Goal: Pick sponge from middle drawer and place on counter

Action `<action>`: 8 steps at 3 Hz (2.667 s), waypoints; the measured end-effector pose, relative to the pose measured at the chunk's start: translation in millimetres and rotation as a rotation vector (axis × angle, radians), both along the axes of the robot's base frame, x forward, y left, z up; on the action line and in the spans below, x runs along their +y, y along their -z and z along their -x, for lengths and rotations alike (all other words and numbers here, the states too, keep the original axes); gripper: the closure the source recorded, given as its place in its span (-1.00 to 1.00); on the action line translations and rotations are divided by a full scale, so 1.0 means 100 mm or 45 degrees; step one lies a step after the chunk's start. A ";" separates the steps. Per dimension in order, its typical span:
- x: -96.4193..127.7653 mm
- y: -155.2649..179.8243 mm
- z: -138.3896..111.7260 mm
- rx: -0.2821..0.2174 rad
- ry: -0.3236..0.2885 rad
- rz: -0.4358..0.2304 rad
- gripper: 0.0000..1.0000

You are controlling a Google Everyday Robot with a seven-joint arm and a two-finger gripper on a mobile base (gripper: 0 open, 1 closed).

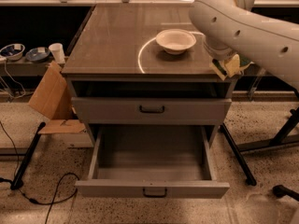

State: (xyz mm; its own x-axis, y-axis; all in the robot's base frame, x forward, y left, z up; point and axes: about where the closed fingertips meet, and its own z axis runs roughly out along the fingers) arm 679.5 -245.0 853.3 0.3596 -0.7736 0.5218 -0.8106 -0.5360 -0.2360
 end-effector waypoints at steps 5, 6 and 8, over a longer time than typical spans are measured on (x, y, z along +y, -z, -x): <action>0.36 -0.24 -0.30 -0.096 -0.098 -0.039 0.63; 0.37 -0.18 -0.35 -0.098 -0.098 -0.055 0.16; 0.39 -0.14 -0.39 -0.123 -0.092 -0.074 -0.92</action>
Offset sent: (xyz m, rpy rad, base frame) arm 0.0125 0.0282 0.0364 0.0100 -0.0846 0.0624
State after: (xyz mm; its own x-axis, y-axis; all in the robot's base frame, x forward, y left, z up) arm 718.8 -205.9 867.6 0.3658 -0.7774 0.5118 -0.7424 -0.5753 -0.3433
